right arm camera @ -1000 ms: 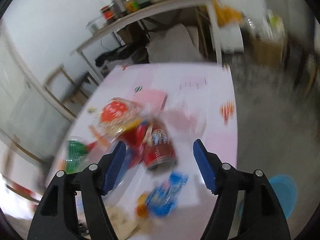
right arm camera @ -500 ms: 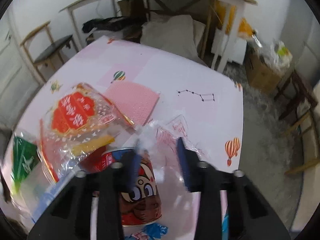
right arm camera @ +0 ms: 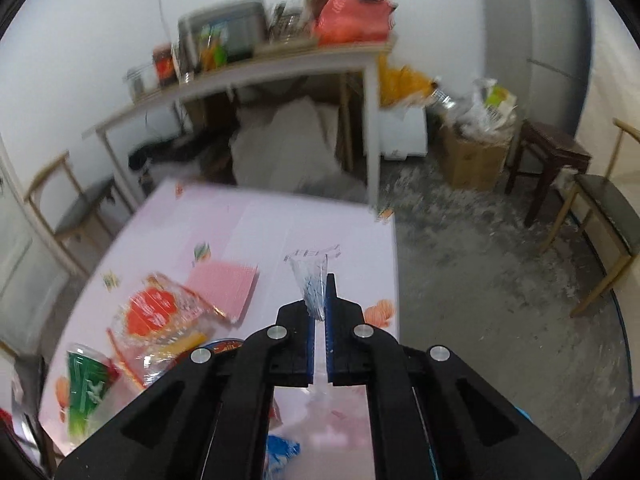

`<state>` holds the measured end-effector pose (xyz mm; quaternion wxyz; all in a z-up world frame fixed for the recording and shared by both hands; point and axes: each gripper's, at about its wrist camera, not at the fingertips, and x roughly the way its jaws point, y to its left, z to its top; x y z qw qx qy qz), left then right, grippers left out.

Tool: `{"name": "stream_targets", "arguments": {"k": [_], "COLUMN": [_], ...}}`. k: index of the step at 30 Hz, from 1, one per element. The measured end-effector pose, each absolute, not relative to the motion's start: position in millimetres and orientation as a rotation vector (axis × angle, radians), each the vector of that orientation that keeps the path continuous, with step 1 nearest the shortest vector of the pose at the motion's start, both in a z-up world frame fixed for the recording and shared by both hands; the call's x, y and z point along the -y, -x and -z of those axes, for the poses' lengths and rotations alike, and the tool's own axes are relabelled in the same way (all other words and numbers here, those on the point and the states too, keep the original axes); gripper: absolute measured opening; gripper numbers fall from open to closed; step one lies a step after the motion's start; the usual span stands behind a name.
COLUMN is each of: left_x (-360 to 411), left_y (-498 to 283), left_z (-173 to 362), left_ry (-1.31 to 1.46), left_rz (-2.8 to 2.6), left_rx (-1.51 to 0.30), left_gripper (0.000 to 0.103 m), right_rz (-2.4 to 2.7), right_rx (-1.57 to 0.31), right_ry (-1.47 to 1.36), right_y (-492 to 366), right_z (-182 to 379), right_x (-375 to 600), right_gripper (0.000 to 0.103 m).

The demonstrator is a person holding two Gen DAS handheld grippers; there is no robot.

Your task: Collect trash

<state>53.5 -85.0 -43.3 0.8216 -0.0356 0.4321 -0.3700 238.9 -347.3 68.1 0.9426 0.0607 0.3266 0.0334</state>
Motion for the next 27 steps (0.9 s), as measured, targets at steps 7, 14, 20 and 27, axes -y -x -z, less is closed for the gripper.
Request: {"name": "stream_targets", "arguments": {"k": [7, 14, 20, 27], "left_x": [118, 226, 350, 456], "left_y": [-58, -108, -155, -180], "left_z": [4, 6, 70, 169], "left_ry": [0.141, 0.222, 0.249, 0.164], "left_rz": [0.92, 1.072, 1.049, 0.878], "left_rx": [-0.894, -1.102, -1.451, -1.719], "left_gripper": [0.005, 0.005, 0.005, 0.005], "right_rz": [0.038, 0.179, 0.235, 0.327], "right_rx": [-0.535, -0.592, -0.709, -0.815], "right_ry": [-0.222, -0.341, -0.546, -0.718], "right_y": [-131, -61, -56, -65], "right_z": [-108, -59, 36, 140], "right_x": [431, 521, 591, 646], "right_gripper": [0.004, 0.004, 0.004, 0.004]}}
